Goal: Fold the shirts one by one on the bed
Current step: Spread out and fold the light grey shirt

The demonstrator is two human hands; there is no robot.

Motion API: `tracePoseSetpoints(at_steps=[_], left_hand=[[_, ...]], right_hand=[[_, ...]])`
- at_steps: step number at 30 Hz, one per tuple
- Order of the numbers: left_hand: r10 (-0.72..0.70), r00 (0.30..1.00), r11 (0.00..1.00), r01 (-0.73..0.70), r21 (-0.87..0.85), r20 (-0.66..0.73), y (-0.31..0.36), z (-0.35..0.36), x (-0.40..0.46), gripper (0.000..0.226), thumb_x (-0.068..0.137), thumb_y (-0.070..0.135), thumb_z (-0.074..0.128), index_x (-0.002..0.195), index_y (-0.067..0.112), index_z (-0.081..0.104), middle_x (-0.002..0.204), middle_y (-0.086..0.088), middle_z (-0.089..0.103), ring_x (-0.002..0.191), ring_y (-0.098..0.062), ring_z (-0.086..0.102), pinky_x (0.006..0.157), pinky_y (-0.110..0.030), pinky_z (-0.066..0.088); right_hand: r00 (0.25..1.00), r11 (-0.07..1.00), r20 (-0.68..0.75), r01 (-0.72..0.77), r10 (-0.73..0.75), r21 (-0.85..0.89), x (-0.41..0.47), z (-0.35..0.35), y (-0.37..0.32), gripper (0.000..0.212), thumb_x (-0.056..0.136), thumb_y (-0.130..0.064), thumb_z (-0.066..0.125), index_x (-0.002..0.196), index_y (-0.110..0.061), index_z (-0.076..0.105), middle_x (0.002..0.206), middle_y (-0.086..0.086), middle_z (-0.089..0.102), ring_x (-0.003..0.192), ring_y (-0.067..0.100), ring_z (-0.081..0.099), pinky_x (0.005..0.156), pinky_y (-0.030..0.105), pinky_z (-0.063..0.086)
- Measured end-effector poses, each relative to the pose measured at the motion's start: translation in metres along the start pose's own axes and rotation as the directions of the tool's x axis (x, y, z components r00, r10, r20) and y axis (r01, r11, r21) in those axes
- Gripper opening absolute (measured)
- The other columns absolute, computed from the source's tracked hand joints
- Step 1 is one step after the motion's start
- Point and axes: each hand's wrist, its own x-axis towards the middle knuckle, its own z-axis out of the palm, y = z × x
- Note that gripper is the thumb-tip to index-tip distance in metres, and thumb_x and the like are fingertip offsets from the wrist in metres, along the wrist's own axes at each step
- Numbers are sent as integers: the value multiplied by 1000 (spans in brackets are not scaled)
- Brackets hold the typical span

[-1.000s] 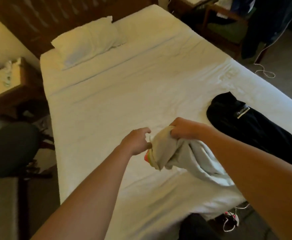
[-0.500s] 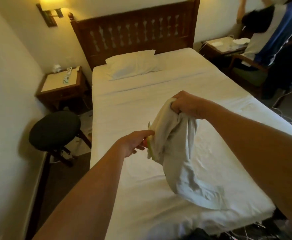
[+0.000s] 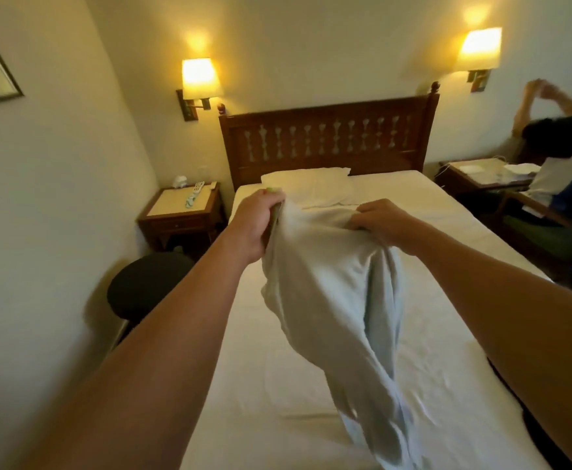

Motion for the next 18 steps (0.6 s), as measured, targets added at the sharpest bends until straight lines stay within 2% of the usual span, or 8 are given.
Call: tracePoseSetpoints(at_steps=[2,5,7,9,12,14,16,18], left_hand=[[42,999,999,-42,17,-16,17,9,4,19,95,25,63,109,13,67,112,-16,70,104,-35,67,90,-45,53],[83,996,995,-82,65,-20,38,22,4,12,93,24,67,98,14,64,105,-14,65,94,-31,64,81,-40,53],[101,995,989,-101,104,7,49,26,6,31,87,24,74,115,13,64,112,-16,67,98,-31,67,83,-41,57],[131,991,976,-132,173,21,57,30,6,49,84,16,76,129,13,57,111,-16,66,96,-30,68,76,-38,58],[183,980,971,-166,174,-81,68,38,10,33,88,14,69,119,17,59,112,-16,63,101,-32,64,88,-43,56],[183,964,981,-168,94,-192,73,41,12,28,91,17,66,118,17,60,115,-14,62,108,-30,60,98,-49,50],[159,952,987,-159,20,-260,78,42,16,36,92,18,66,127,15,57,120,-11,61,114,-29,56,99,-49,46],[149,942,986,-165,-30,-300,84,42,18,40,93,18,67,131,15,55,121,-9,59,115,-28,54,93,-46,43]], right_hand=[[1000,1000,-3,26,-26,1,5,2,-7,11,89,-17,66,82,-8,66,86,7,60,80,20,56,65,26,45],[994,980,-5,110,-112,-167,16,8,-11,16,87,-20,67,73,-15,61,77,3,58,75,19,53,63,27,42],[988,948,-19,145,-156,-285,22,14,-13,18,89,-27,66,76,-16,60,80,2,60,76,18,54,65,28,43],[963,901,-89,204,-256,-383,27,20,-16,17,91,-33,64,90,-16,63,93,0,63,81,16,55,70,28,44],[888,895,-229,323,-400,-309,26,28,-18,20,90,-25,68,105,-14,65,104,-1,57,93,20,57,77,30,47],[774,832,-325,445,-543,-330,19,35,-19,20,85,-22,71,99,-13,60,101,-1,54,86,23,56,72,34,49],[682,751,-323,549,-656,-366,11,46,-20,24,85,-29,71,91,-14,54,93,0,52,76,21,52,63,33,46],[745,766,-204,570,-634,-298,3,60,-26,32,88,-41,71,86,-15,52,84,0,55,72,21,52,61,33,43]])
